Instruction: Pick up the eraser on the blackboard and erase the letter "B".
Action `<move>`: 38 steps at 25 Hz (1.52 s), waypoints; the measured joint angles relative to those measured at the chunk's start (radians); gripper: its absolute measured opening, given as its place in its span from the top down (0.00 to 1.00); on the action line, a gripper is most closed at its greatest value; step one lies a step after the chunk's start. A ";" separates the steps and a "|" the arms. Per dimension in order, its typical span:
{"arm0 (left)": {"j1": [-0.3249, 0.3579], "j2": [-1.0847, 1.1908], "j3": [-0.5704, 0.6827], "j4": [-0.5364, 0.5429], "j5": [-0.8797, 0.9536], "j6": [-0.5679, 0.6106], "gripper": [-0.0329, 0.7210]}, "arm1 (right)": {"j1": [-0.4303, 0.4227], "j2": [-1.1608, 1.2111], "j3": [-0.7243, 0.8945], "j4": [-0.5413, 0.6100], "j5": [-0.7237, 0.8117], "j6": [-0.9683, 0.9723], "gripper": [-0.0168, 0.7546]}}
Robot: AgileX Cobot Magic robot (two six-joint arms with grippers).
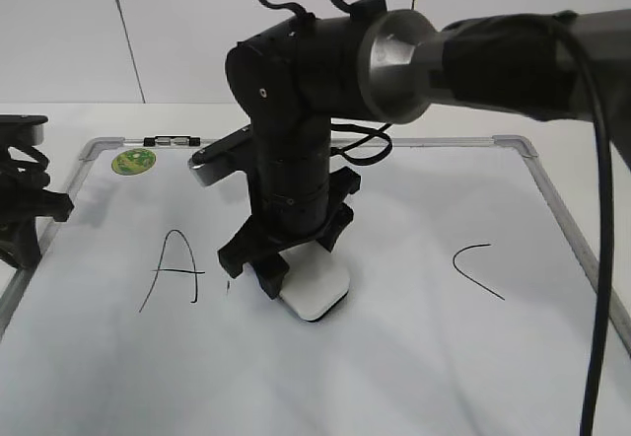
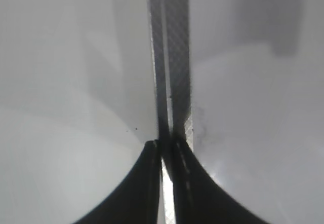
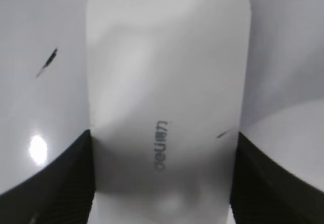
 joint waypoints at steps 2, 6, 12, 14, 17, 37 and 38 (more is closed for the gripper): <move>0.000 0.000 0.000 0.002 0.000 0.000 0.92 | -0.001 0.003 -0.004 0.028 0.009 -0.002 0.30; 0.000 0.000 0.000 0.002 0.000 0.000 0.92 | -0.002 0.008 -0.008 0.089 0.024 -0.016 0.30; 0.000 0.000 0.000 0.002 0.000 0.000 0.92 | -0.002 0.011 -0.009 0.136 0.025 -0.032 0.30; 0.000 0.000 0.000 0.004 0.000 0.000 0.92 | -0.002 0.011 -0.009 0.137 0.026 -0.034 0.30; 0.000 0.000 0.000 0.004 0.000 0.000 0.91 | -0.002 0.011 -0.009 0.137 0.026 -0.036 0.30; 0.000 0.000 0.000 0.005 0.000 0.000 0.91 | 0.081 -0.064 0.122 0.221 0.025 -0.042 0.30; 0.000 0.000 0.000 0.005 0.000 0.000 0.91 | 0.083 -0.064 0.124 0.223 0.025 -0.042 0.30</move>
